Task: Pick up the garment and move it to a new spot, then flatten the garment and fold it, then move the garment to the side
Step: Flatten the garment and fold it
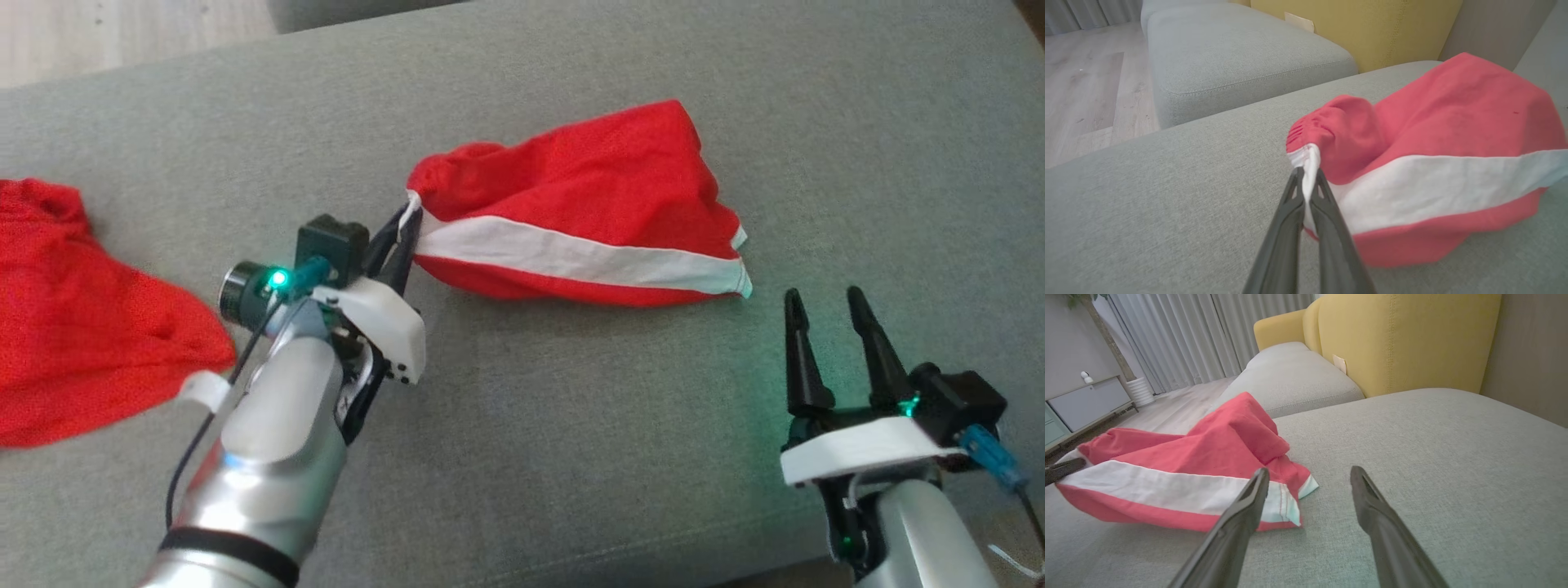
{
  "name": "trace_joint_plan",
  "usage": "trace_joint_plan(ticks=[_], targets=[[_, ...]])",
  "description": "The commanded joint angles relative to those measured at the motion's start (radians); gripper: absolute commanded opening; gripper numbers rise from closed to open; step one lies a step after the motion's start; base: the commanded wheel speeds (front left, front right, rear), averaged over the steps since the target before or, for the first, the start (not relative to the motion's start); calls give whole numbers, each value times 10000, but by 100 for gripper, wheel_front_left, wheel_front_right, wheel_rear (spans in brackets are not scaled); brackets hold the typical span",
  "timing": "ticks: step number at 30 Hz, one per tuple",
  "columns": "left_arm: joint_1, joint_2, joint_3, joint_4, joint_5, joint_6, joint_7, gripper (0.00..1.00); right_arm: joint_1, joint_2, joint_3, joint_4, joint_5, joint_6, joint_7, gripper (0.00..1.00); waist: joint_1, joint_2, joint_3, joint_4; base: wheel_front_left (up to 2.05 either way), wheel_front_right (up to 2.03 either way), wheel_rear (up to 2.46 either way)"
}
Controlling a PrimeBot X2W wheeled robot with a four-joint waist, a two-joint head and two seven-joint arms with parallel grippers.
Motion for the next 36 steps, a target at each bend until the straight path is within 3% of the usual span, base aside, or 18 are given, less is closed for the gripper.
trace_joint_plan(ticks=[1, 7, 26, 36], targets=[[-76, 146, 211, -477, -81, 94, -97, 0, -158, -56, 72, -130, -99, -7, -109, 100, 0, 0, -97, 135, 0, 0, 0], [401, 187, 98, -1268, -97, 263, -97, 0, -393, -56, -216, 525, -152, -7, -109, 100, 0, 0, -143, 332, 0, 0, 0], [1148, 495, -239, -2840, -149, 549, 476, 0, -2496, -56, 1001, 3641, 866, -7, 467, 100, 0, 0, 0, 615, 0, 0, 0], [1332, 668, -330, -3157, -223, 648, 665, 0, -2894, -56, 1506, 4596, 1365, -7, 264, 100, 0, 0, -137, 535, 0, 0, 0]])
